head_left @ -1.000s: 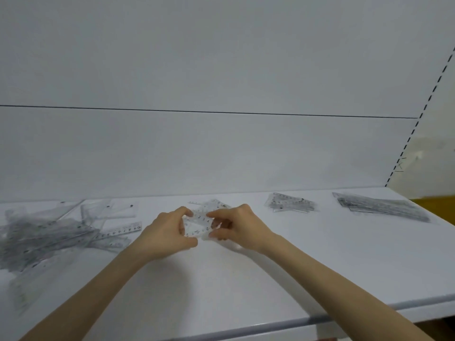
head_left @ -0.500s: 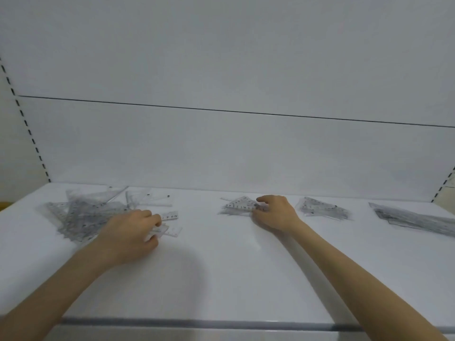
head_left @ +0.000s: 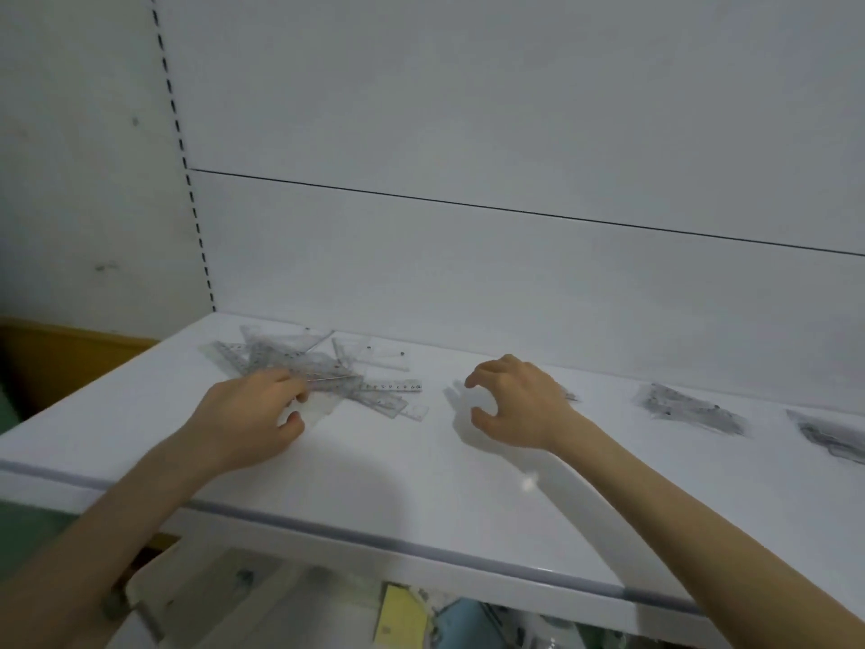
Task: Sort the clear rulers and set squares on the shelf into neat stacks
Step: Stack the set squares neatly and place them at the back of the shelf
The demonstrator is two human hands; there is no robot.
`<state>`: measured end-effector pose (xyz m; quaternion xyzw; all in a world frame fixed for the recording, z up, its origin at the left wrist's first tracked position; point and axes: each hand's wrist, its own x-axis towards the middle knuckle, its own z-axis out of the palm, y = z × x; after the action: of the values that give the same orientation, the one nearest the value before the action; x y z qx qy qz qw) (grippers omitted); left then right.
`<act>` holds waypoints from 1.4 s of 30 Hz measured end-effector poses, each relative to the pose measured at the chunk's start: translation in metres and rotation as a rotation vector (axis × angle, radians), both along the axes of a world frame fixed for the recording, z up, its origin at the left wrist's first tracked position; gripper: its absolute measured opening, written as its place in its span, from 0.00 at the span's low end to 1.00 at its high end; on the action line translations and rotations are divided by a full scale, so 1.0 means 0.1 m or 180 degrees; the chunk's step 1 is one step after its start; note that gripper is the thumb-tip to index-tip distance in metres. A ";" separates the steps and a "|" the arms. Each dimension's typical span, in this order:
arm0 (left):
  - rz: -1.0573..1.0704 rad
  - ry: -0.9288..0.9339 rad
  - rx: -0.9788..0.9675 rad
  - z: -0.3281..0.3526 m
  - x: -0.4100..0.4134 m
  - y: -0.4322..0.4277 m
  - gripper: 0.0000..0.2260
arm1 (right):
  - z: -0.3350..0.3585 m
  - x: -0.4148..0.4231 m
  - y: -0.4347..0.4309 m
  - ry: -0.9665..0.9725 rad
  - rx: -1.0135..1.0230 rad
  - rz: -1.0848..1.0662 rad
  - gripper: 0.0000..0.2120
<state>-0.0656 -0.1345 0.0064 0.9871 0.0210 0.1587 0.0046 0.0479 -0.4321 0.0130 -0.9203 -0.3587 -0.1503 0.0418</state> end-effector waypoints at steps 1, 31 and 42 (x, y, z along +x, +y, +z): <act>0.0016 0.0004 -0.0023 0.00 -0.04 0.08 0.12 | -0.01 -0.04 0.10 -0.0015 -0.0079 0.0011 0.20; -0.1013 -0.0051 -0.1008 -0.09 0.01 1.81 0.07 | -0.06 -0.18 2.42 0.0160 -0.0480 -0.0462 0.11; -0.1525 -0.0061 -0.1039 -0.06 0.33 1.38 0.10 | -0.13 -0.51 2.04 -0.1806 0.0236 0.0039 0.06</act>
<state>-0.0322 0.0033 0.0008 0.9486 -0.1875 0.1569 0.2009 -0.0031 -0.2278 0.0001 -0.8372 -0.3558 -0.4146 -0.0258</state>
